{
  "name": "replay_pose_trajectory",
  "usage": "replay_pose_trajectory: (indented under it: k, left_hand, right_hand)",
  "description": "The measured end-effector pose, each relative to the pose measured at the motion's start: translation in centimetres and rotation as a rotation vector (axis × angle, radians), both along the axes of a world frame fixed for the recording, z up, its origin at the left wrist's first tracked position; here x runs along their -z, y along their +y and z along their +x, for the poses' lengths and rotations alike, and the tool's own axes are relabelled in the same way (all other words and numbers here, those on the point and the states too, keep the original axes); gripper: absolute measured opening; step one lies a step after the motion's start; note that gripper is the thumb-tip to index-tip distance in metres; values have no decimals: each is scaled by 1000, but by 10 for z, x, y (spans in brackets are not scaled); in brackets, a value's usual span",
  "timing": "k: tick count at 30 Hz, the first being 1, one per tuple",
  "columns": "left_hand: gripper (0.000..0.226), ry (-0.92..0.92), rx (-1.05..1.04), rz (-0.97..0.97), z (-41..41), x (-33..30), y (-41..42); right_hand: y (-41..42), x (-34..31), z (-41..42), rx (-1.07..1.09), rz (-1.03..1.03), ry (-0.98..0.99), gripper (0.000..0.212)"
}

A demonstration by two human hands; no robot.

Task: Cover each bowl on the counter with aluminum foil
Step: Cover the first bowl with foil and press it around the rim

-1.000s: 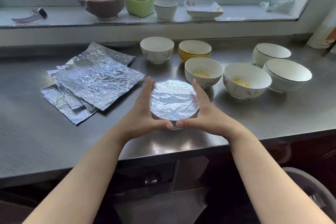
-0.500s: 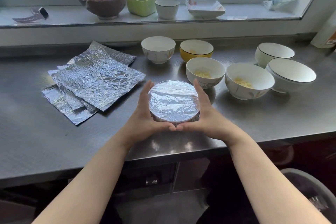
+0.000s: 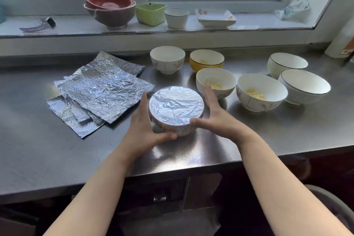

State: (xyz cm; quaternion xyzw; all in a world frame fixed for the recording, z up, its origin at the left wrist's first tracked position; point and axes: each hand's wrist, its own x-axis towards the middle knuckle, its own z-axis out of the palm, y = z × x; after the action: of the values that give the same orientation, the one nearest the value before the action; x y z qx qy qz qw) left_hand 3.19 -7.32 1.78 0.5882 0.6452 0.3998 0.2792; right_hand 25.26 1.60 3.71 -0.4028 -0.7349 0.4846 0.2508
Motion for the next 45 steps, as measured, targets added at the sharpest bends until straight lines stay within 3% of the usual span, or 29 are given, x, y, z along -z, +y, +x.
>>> replay_pose_trajectory:
  k: [2,5,7,11,14,17,26,30,35,45]
  left_hand:
    - [131,91,-59,33,3,-2,-8]
    - [101,21,-187,113,13,-11,-16]
    - [88,2,-249,118,18,-15,-20]
    - [110,175,-264,179,31,-13,-25]
    - [127,108,-209,163,47,-10,-23]
    - [135,63,-217,163,56,-5,-18]
    - [137,1,-261,181,60,2,-12]
    - [137,3,-258,180,59,3,-10]
    - [136,0,-232,175,57,1,-5]
    - [136,33,-168,132,59,-2,50]
  right_hand:
    - [7,0,7,218,-56,93,102]
    - [18,-1,10,598,-233,330,50]
    - [25,-3,11,686,-376,489,36]
    - [40,-8,6,686,-611,719,45]
    - [49,-10,0,707,-682,791,54]
    - [58,-9,-5,747,-704,868,48]
    - [62,-2,-13,833,-637,1033,51]
    - [57,-6,-14,801,-655,1090,39]
    - [51,-29,-15,758,-589,1125,45]
    - [44,-66,14,707,-452,1158,37]
